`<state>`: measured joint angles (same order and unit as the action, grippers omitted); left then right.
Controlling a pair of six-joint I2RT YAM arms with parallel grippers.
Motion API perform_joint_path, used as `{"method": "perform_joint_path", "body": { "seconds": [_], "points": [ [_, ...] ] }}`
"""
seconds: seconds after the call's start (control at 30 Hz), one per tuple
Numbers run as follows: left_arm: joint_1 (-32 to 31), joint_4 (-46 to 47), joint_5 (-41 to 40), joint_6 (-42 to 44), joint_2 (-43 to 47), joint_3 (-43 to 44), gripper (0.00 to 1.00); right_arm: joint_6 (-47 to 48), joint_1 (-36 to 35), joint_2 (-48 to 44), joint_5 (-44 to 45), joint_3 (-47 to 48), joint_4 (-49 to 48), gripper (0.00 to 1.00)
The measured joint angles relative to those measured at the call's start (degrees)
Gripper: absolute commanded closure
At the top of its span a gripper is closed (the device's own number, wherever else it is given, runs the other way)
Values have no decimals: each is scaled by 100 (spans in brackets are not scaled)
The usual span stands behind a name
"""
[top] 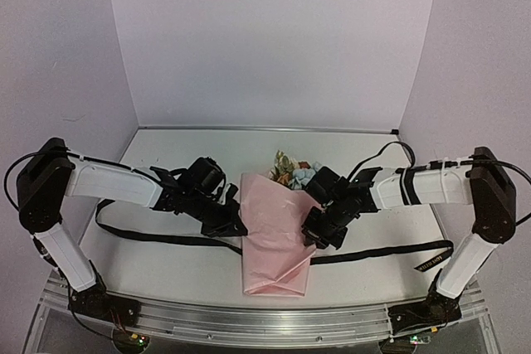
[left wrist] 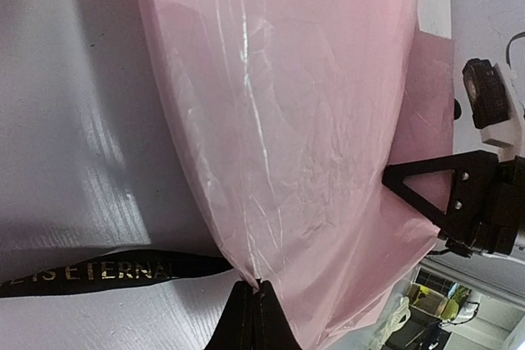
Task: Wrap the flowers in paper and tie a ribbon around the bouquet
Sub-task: Place the folded bouquet at the center of the board, then pick up the left side of the ribbon at the center of the board.
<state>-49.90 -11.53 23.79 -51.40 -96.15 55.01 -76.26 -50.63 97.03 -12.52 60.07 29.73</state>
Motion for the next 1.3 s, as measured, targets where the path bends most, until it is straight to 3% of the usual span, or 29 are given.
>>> {"method": "perform_joint_path", "body": {
  "seconds": [0.07,0.17,0.3,0.37,0.47,0.93,1.3],
  "points": [
    [-3,31,-66,-71,56,-108,81,-3,-45,0,99,-29,0,63],
    [-3,12,-240,-165,125,-253,66,26,-46,0,267,-103,40,42],
    [6,-82,-610,-308,315,-345,52,251,-18,-107,436,-210,157,26],
    [26,-178,-871,-385,537,-376,51,377,15,-266,525,-269,247,20],
    [128,-360,-1294,-579,1000,-464,45,594,116,-692,658,-459,408,2],
    [1545,-2094,-3379,-2272,3098,-1906,39,1372,972,-2732,1482,-1646,1424,2],
    [2948,-2503,-3732,-2407,2766,-2059,29,1954,1566,-3888,1756,-2369,1944,2]
  ]
}}
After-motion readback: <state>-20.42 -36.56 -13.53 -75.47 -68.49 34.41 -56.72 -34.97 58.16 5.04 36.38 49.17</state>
